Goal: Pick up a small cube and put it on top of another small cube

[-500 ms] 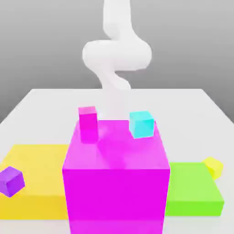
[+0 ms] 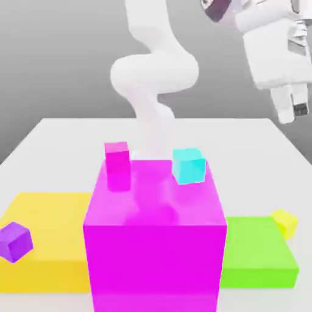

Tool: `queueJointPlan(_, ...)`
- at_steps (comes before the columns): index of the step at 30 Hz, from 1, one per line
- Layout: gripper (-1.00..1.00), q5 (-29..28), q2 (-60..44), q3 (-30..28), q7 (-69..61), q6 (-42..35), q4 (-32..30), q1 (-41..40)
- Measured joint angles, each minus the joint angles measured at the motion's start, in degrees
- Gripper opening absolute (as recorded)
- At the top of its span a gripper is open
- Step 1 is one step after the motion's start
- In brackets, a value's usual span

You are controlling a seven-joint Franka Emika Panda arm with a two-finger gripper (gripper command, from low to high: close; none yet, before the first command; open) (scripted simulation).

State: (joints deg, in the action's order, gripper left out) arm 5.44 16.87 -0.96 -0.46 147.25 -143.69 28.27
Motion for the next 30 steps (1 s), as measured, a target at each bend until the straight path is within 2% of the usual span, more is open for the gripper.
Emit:
queueJointPlan(7, 0.00, 0.3, -11.4, 4.0, -17.0, 6.2, -4.7, 7.1)
queueJointPlan(13, 0.00, -5.0, -21.0, 6.6, -27.6, 11.6, -8.8, 13.6)
queueJointPlan(16, 0.00, -8.5, -26.5, 6.0, -28.5, 15.5, -9.2, 14.8)
queueJointPlan(20, 0.00, -10.4, -34.7, 3.8, -27.4, 22.1, -7.8, 16.7)
queueJointPlan(21, -1.00, -10.6, -35.9, 3.6, -27.4, 23.1, -7.6, 16.9)
queueJointPlan(27, -1.00, -10.7, -36.5, 3.5, -27.2, 23.4, -7.5, 17.0)
queueJointPlan(30, -1.00, -10.1, -32.6, 4.2, -27.8, 20.3, -8.2, 16.4)
